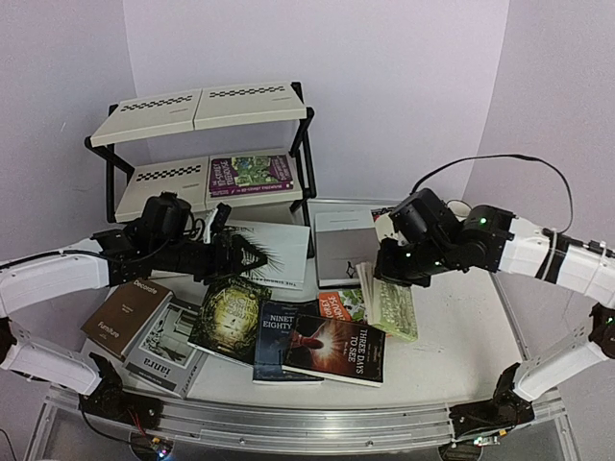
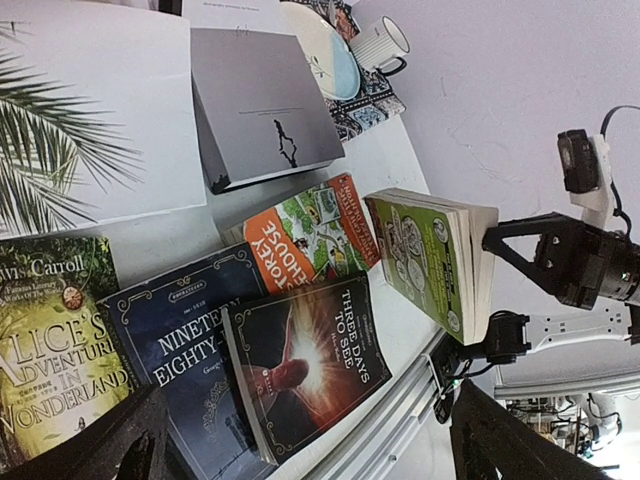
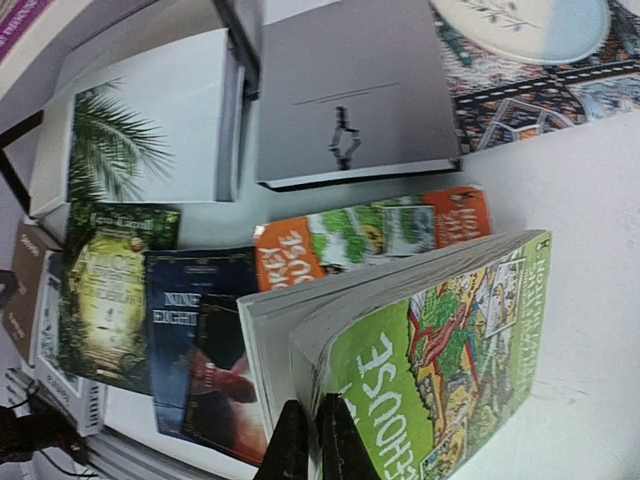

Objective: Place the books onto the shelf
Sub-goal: Place the book on the book pile, then pick up the book from the book pile.

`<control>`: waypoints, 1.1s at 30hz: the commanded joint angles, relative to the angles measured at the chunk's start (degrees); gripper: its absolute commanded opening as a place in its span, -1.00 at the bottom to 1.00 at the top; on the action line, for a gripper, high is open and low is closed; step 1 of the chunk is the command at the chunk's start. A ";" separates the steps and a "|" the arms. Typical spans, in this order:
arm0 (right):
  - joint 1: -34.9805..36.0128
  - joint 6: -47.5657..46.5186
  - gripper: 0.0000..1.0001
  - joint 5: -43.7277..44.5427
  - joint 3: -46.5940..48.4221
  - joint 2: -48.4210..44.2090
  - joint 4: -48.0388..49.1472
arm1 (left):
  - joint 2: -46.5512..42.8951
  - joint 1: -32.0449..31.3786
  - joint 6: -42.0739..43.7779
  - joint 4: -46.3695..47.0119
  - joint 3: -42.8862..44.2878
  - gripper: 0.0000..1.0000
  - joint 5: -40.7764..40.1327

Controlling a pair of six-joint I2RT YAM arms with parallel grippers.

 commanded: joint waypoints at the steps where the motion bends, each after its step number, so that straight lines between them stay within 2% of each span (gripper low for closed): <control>1: 0.18 2.25 -1.00 -12.46 4.08 8.67 18.62 | -2.14 -0.17 -3.80 7.99 -3.81 0.99 3.01; 3: 0.39 3.72 -0.84 -17.52 5.61 13.05 24.69 | -2.56 -0.17 -4.98 10.93 -5.96 1.00 4.11; 4: 0.41 4.36 -0.65 -19.90 5.18 14.85 29.56 | -2.83 -0.17 -5.66 12.88 -7.26 0.99 4.48; 5: 0.43 5.42 -0.31 -21.64 4.19 15.70 33.63 | -3.12 -0.18 -6.17 15.12 -8.45 0.99 4.81; 6: 0.47 6.09 0.29 -22.19 3.10 16.19 36.92 | -3.41 -0.18 -6.87 16.59 -9.94 0.99 4.90; 7: 0.43 6.10 0.60 -22.12 2.45 16.35 38.24 | -3.53 -0.17 -7.45 17.46 -11.03 0.99 4.70; 8: 0.36 5.85 0.73 -21.89 2.05 16.39 38.66 | -3.57 -0.17 -7.95 18.15 -11.87 1.00 4.39; 10: -0.09 3.92 0.72 -21.61 1.40 15.77 36.97 | -3.15 -0.23 -8.66 19.35 -13.08 0.99 4.51; 14: -3.43 -0.26 0.68 -21.81 -0.99 13.87 27.58 | -0.93 -1.65 -10.11 20.73 -13.82 0.97 3.49; 20: -11.25 -5.59 0.67 -22.56 -13.17 5.50 20.05 | 4.65 -6.92 -10.97 21.30 -10.35 0.93 -1.57; 26: -15.53 -6.16 0.62 -22.18 -23.50 -1.06 18.46 | 11.69 -8.55 -10.82 21.53 -6.78 0.80 -2.94; 29: -18.03 -6.38 0.51 -24.15 -26.13 0.12 18.30 | 14.21 -8.63 -10.85 21.78 -5.74 0.68 -3.00; 33: -19.57 -6.44 0.49 -25.54 -28.45 1.35 18.51 | 16.34 -8.70 -10.85 21.88 -4.69 0.56 -2.78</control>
